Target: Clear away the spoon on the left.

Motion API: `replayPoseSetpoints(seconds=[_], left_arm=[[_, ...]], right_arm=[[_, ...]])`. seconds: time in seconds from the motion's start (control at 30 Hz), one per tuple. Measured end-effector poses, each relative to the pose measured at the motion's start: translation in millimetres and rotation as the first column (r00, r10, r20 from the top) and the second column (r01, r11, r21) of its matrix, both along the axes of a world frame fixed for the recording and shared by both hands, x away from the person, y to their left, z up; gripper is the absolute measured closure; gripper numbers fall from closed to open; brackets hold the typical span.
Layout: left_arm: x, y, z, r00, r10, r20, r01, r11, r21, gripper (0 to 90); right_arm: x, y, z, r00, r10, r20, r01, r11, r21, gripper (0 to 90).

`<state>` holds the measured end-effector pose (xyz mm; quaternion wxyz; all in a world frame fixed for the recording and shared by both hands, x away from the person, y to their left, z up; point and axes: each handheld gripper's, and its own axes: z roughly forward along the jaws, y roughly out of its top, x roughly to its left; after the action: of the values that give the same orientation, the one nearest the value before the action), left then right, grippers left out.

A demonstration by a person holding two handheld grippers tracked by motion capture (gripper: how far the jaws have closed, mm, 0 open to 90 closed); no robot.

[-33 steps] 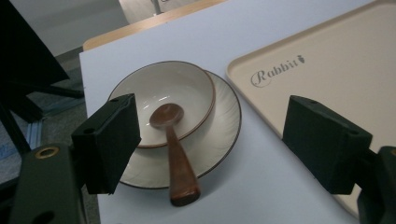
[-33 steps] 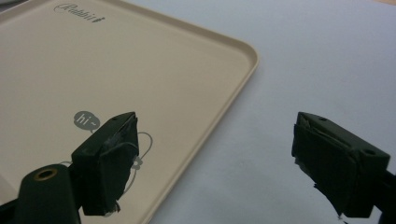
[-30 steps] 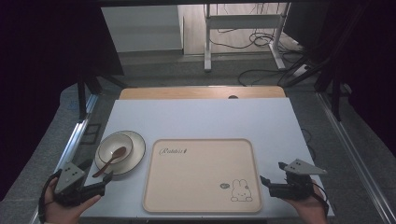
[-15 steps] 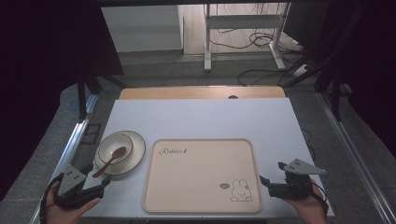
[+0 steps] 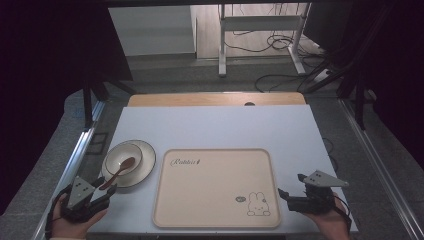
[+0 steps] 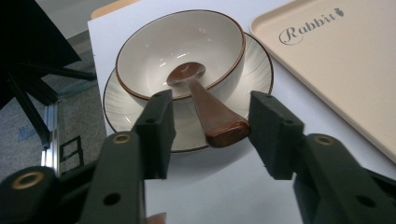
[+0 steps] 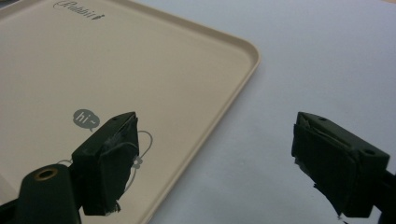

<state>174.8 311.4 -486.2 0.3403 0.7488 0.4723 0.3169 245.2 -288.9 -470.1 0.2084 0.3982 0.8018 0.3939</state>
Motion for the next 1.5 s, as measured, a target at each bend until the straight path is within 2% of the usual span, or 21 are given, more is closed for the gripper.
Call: replayPoseSetpoints(seconds=[0.23, 0.4, 0.57, 0.87, 1.03, 1.1, 1.5], left_arm=[[2.1, -1.1, -1.7, 1.0, -0.008, 0.0, 0.008, 0.9998, 0.02, 65.0], [2.7, 0.3, -1.7, 1.0, -0.006, 0.005, 0.006, 0.9999, 0.01, 70.7], [3.1, -0.3, -0.6, 0.9998, 0.003, 0.021, -0.003, 0.9999, 0.017, 76.5], [4.4, -2.7, 2.5, 0.9992, 0.009, 0.038, -0.01, 0.9997, 0.022, 80.4], [4.7, -2.7, 6.1, 0.9972, 0.019, 0.072, -0.02, 0.9997, 0.015, 83.1], [5.1, -2.7, 7.9, 0.9971, 0.015, 0.074, -0.016, 0.9998, 0.01, 84.2], [6.6, -6.0, 16.0, 0.9946, 0.009, 0.103, -0.01, 0.9998, 0.015, 84.4]], right_arm=[[0.0, 0.4, -0.4, 1.0, -0.003, -0.003, 0.003, 1.0, -0.003, 15.4], [0.0, 0.1, -0.5, 1.0, -0.006, -0.004, 0.006, 1.0, -0.006, 15.6], [0.0, 0.3, -0.3, 1.0, -0.005, -0.003, 0.005, 1.0, -0.005, 15.6], [0.0, 0.4, -0.5, 1.0, -0.007, -0.003, 0.007, 1.0, -0.007, 15.7], [-0.1, 0.4, -0.4, 1.0, -0.01, -0.002, 0.01, 1.0, -0.007, 15.8], [0.0, 0.5, -0.4, 0.9999, -0.01, -0.001, 0.01, 1.0, -0.007, 15.8], [-0.5, 0.5, -0.3, 0.9999, -0.011, 0.003, 0.011, 1.0, -0.007, 15.9]])
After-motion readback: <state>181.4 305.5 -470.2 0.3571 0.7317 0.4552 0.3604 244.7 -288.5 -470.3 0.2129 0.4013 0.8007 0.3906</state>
